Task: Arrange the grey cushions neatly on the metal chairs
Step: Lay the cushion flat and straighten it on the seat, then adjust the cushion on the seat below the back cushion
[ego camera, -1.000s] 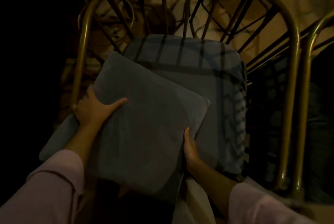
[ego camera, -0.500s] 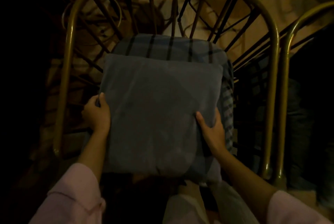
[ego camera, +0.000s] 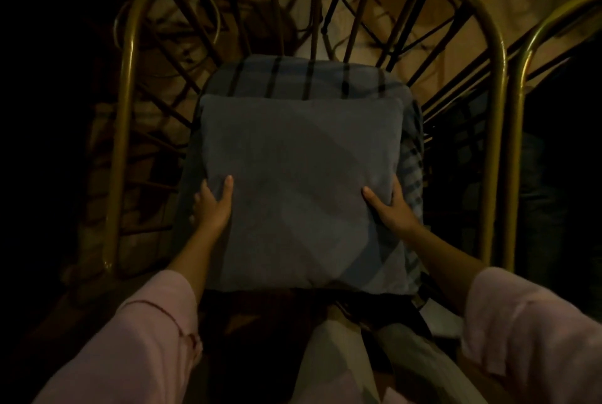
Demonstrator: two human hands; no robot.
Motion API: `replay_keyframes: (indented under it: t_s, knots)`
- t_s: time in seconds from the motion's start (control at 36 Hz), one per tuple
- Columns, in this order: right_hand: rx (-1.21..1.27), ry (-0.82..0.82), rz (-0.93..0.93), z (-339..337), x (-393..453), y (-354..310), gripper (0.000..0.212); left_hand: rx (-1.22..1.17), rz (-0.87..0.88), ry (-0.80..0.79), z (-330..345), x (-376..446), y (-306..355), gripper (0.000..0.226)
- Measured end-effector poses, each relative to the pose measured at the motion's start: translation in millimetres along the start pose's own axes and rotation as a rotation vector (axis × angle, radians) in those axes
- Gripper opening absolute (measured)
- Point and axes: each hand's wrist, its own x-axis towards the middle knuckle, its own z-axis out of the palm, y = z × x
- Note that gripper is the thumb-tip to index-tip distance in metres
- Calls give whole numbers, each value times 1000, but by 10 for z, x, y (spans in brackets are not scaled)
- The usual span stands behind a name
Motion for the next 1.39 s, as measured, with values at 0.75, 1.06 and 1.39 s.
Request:
replay_keyframes:
  t_s: [0.75, 1.06, 1.39]
  knots:
    - [-261, 823, -271, -3326, -1231, 658, 70, 7, 692, -336, 1815, -3178, 1820, 66]
    - [-175, 799, -29, -4994, -1398, 1829, 74, -58, 628, -545, 3172, -4557, 2771, 81]
    - [114, 630, 74, -6034, -948, 2285, 113, -468, 166, -552, 3874, -4598, 3237, 137]
